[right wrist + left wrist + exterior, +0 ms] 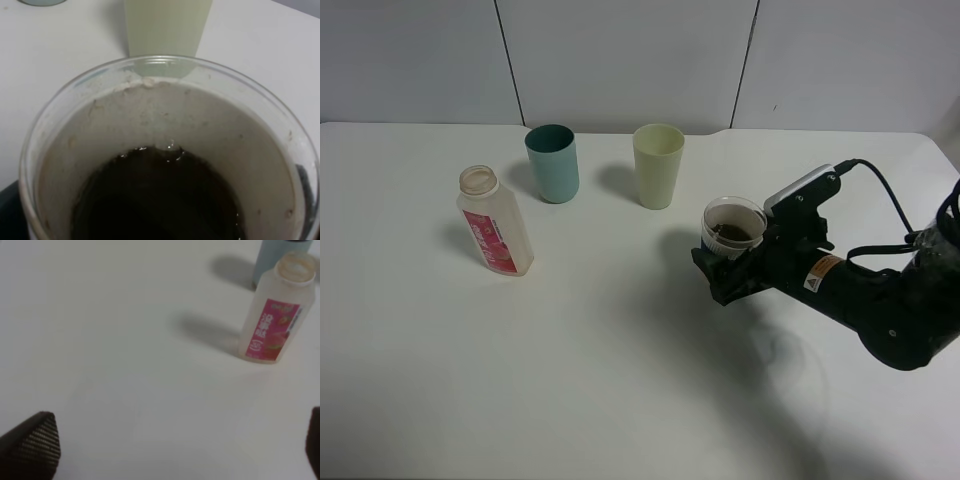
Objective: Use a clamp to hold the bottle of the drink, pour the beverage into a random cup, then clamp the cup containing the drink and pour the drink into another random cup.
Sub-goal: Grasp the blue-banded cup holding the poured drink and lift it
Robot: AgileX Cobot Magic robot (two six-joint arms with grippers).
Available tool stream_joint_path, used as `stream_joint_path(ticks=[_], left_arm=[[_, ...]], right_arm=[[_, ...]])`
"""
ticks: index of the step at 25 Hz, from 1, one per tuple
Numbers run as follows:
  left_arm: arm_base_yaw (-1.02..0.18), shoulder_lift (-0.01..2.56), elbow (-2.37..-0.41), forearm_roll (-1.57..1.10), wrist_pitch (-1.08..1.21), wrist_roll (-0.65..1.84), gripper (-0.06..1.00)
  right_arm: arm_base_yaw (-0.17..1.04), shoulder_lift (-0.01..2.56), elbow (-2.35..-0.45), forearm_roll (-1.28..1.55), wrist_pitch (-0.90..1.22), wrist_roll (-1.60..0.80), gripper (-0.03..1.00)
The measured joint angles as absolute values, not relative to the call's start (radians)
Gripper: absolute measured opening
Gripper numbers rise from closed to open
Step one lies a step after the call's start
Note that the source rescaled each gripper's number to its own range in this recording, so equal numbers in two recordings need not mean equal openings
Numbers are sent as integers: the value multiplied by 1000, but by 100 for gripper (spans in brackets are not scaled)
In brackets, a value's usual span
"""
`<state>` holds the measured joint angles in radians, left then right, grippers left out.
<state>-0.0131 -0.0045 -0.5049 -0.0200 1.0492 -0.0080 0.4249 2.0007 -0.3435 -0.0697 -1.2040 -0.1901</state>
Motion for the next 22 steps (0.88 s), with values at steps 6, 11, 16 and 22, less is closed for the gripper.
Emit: stream_joint_path(ticks=[6,11,16,22], left_arm=[[-13,-5,-505,-20,1049,-8,100],[-13,-5,-505,-20,1049,-8,100],[-13,-5,-505,-20,1049,-8,100],[-13,-5,-505,-20,1049,-8,100]], right_arm=[[425,2001,-344,-71,-1204,-190,24],[425,2001,-344,-75,-1205,-190,0],[425,2001,-344,-75,-1205,-190,0],[425,1998,-344,-69,-1202,-189,0]])
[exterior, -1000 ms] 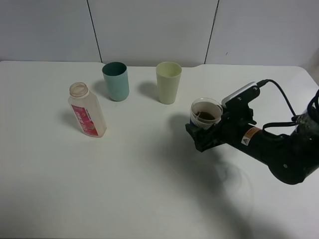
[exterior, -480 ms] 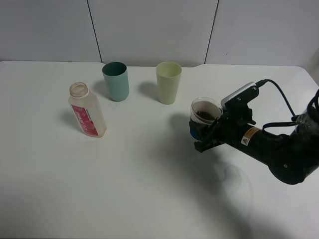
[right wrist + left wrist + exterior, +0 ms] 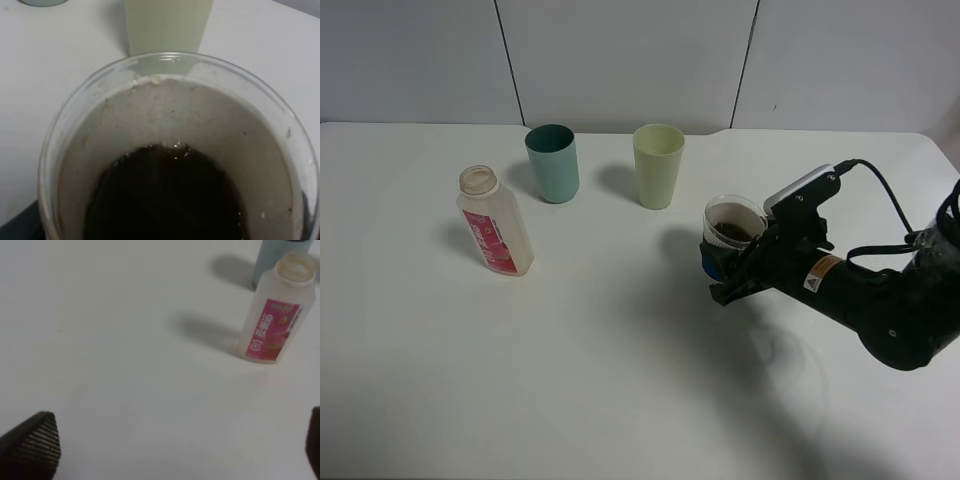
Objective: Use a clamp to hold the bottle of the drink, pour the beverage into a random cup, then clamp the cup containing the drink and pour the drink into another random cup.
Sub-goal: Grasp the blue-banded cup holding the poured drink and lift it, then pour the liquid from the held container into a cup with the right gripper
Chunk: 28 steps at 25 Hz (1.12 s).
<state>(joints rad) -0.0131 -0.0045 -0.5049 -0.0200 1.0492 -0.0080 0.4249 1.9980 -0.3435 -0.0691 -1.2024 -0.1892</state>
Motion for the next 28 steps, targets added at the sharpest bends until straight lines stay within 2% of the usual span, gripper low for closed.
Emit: stream_joint_path(ticks=[6,18,23,28], left_arm=[[-13,-5,-505,-20,1049,-8,100],[-13,-5,-505,-20,1049,-8,100],[-13,-5,-505,-20,1049,-8,100],[-13,-5,-505,-20,1049,-8,100]], right_arm=[[425,1899,-344,-50,-1174,-179,0],[418,1537,-341,132,-938,-136,0],[353,1471,-342,122,-869,-135,0],[251,1470,-342,-44,-809,-64,0]])
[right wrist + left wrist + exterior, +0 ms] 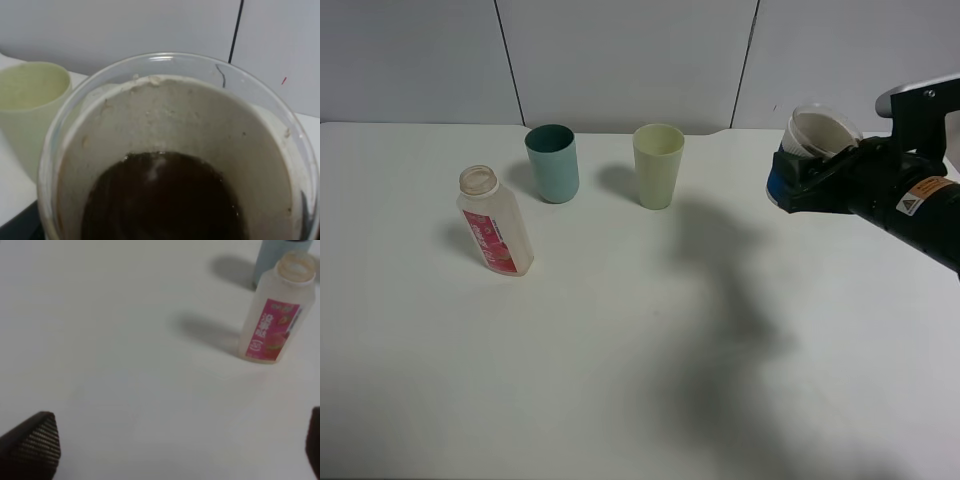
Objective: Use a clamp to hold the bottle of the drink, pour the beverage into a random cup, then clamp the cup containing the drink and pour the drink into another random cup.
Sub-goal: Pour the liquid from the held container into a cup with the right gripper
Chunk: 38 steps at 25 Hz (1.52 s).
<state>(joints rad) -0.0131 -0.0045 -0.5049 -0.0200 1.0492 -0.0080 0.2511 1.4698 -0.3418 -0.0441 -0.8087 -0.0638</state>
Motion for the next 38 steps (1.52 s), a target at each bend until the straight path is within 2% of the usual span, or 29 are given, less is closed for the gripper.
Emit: stream_joint_path(ticks=[5,7,15,19,32,36,38], left_arm=[[-13,-5,-505,-20,1049,-8,100],[-13,-5,-505,-20,1049,-8,100],[-13,-5,-505,-20,1049,-8,100],[-13,-5,-505,-20,1049,-8,100],[-13,-5,-505,-20,1049,-8,100],[-13,-5,-505,-20,1049,-8,100],[-13,-5,-505,-20,1049,-8,100]], right_arm=[[164,1470,-364,-261,-770,87,0],[122,1471,-424,-465,-692,223,0],[105,1474,-644,-995,-426,662,0],[105,1474,-717,-1141,-353,833,0],[108,1489,-844,-1429,-201,1131,0],[157,1551,-905,-1581,-91,1285,0],[225,1618,-972,-1634,-14,1339,0]])
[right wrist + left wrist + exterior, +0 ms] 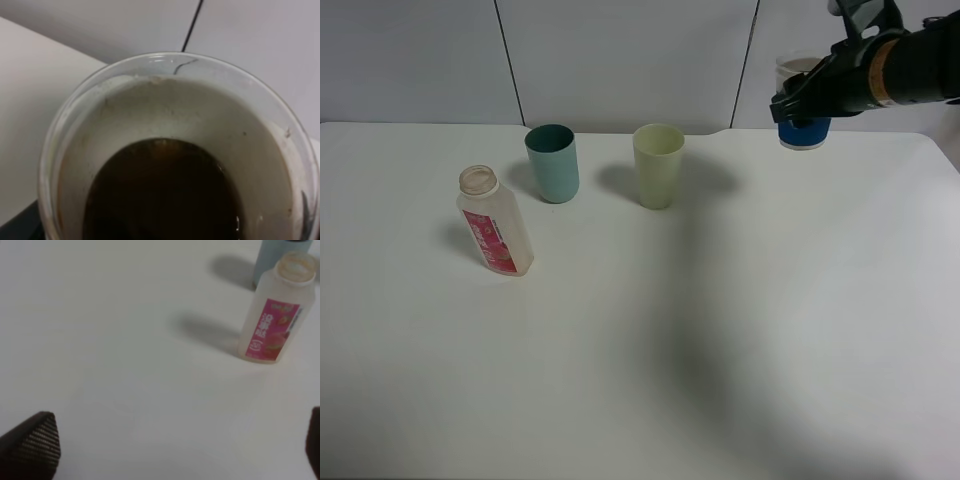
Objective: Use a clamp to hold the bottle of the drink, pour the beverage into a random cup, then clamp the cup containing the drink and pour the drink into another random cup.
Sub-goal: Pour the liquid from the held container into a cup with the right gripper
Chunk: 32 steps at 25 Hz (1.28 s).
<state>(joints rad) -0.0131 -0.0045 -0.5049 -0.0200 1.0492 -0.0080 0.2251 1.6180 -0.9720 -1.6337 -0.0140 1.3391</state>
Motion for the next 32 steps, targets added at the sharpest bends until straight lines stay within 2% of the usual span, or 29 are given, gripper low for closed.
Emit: stream_joint_path(ticks=[14,25,32], left_arm=[[-13,-5,-505,-20,1049,-8,100],[-13,-5,-505,-20,1049,-8,100],[-13,-5,-505,-20,1049,-8,100]], right_arm=[[424,1835,-1220,-1669,76,1345,0],[491,1853,-1258,-1726,185,1325,0],[522,1868,-1258,-1726,262,1178,0]])
